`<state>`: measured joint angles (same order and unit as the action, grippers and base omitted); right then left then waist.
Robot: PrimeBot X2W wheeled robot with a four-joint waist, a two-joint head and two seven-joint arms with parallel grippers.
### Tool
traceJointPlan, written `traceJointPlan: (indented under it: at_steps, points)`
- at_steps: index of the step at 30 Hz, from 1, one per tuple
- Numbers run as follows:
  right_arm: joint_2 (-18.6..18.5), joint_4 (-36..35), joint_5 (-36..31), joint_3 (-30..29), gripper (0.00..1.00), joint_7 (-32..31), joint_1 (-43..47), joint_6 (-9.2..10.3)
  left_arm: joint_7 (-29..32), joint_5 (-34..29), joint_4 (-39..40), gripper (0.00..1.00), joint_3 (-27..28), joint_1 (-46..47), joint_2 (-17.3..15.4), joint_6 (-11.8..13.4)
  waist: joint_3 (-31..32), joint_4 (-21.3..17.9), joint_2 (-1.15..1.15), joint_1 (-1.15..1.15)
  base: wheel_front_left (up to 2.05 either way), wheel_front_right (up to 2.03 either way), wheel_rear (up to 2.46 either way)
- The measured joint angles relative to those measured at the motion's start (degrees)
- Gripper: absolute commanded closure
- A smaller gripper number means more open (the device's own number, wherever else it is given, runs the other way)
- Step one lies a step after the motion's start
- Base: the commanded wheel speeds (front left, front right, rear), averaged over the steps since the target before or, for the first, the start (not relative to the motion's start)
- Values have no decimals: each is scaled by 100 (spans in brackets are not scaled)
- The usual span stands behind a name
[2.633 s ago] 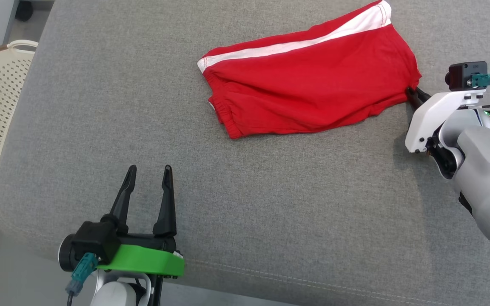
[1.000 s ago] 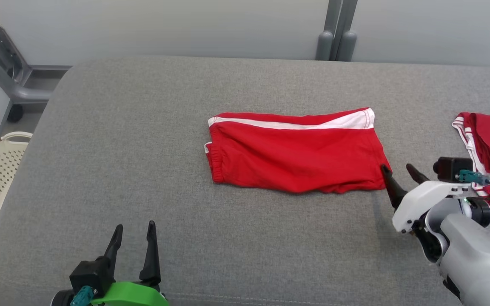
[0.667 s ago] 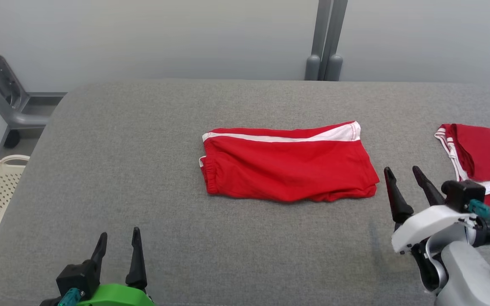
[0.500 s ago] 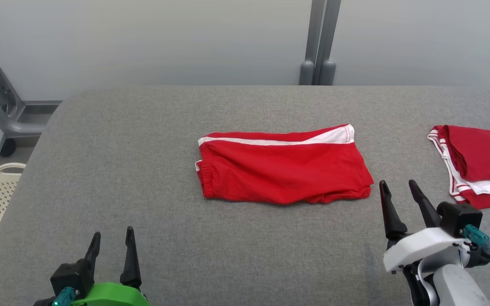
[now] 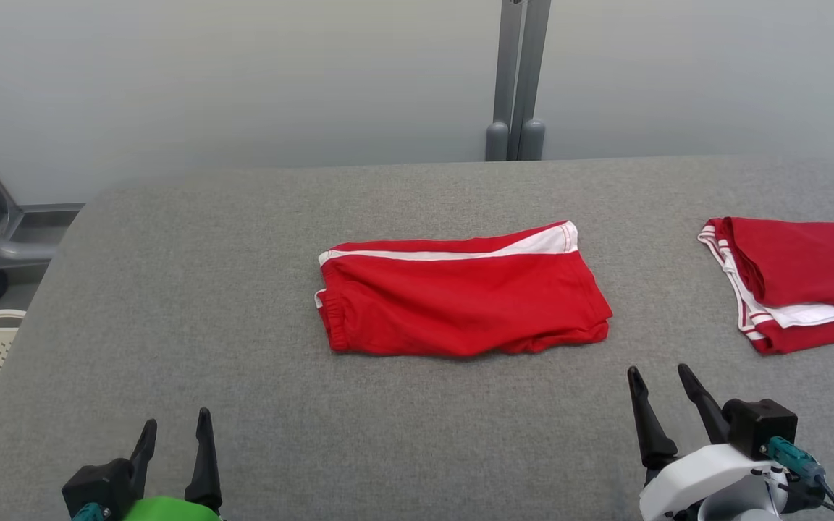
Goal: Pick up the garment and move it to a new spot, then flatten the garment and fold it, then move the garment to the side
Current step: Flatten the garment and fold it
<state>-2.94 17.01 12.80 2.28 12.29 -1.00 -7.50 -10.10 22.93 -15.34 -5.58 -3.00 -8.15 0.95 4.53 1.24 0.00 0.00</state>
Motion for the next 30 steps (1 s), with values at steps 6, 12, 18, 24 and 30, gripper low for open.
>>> traceJointPlan:
  at_steps: [6,12,18,24,30]
  points:
    - [2,4,-36,13,0,-146,77,0,9,19,-29,0,-46,-151,-83,-76,57,-80,0,0,0,0,0]
    - [3,15,-26,15,0,-246,88,0,-15,13,-2,0,-94,-296,-133,-93,46,-110,0,0,0,0,0]
    - [4,-20,-29,23,0,-287,101,0,-4,21,81,0,-116,-338,-174,-56,-17,-80,0,0,0,0,0]
    - [4,-45,-3,31,0,-347,100,0,4,21,136,0,-158,-337,-203,-44,-82,-73,0,0,0,0,0]
    - [3,-15,353,-41,0,-1077,-62,1,52,10,190,0,-238,-325,-224,-38,-167,-61,0,0,0,0,0]
